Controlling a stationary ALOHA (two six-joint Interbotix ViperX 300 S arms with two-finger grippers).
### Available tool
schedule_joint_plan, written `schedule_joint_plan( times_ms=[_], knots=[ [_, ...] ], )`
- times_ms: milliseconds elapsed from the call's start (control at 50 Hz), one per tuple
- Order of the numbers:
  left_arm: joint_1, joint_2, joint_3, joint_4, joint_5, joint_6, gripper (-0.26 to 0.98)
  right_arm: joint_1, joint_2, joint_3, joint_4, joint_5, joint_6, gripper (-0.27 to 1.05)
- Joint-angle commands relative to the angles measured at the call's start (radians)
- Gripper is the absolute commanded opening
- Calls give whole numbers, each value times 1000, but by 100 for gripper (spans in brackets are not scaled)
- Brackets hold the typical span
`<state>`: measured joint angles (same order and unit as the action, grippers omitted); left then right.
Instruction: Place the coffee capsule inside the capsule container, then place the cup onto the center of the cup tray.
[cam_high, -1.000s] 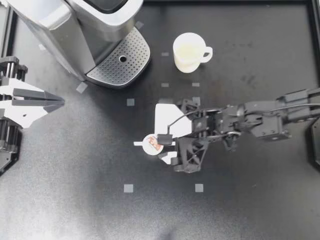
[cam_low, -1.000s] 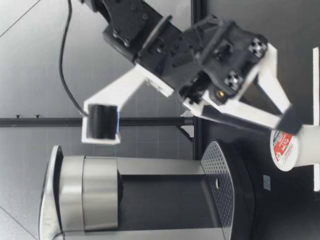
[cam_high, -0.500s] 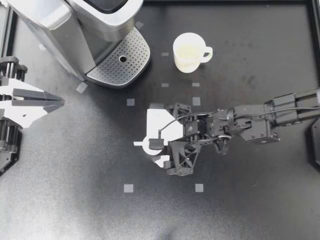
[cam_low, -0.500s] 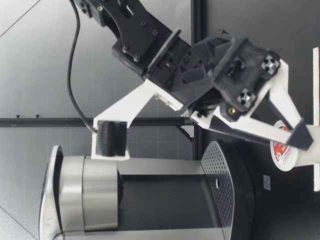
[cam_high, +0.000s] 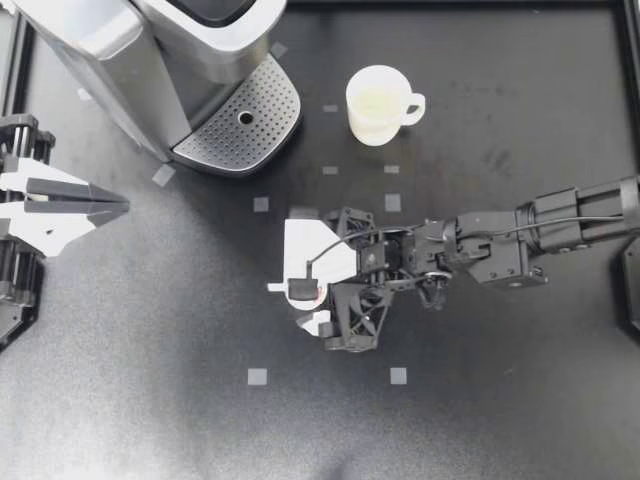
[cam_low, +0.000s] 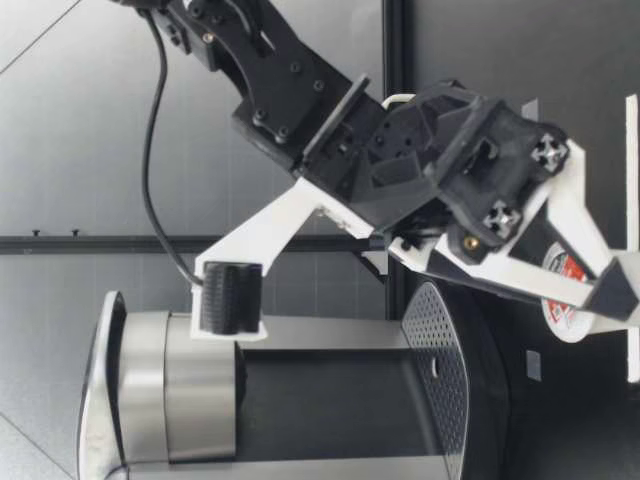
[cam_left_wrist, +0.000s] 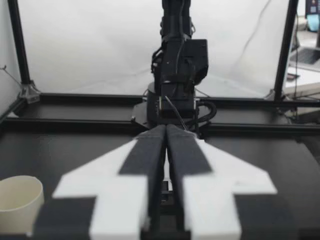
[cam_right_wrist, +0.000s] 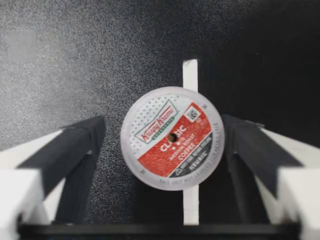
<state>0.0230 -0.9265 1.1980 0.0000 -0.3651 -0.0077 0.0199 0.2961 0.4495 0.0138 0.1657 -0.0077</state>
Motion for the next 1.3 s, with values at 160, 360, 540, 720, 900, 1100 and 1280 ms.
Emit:
schedule_joint_plan(
  times_ms=[160, 360, 540, 720, 900, 1100, 1280],
  knots=[
    [2, 2, -11, 3, -5, -2, 12, 0, -26, -21, -3, 15, 0, 53],
    [2, 20, -17, 2, 0, -5, 12, -3, -74, -18, -2, 29, 9, 47],
    [6, 123, -97, -18, 77, -8, 12, -3, -186, 18, 3, -2, 12, 48],
    [41, 284, -295, -25, 399, -9, 12, -3, -319, 146, 38, -178, 14, 48],
    [58, 442, -534, -2, 795, -8, 12, -3, -442, 331, 48, -465, 11, 50],
    [58, 606, -796, 91, 1238, -32, 12, -3, -492, 500, 48, -746, 8, 51],
    [20, 778, -1000, 311, 1600, -146, 12, -3, -465, 525, 48, -747, 0, 51]
  ],
)
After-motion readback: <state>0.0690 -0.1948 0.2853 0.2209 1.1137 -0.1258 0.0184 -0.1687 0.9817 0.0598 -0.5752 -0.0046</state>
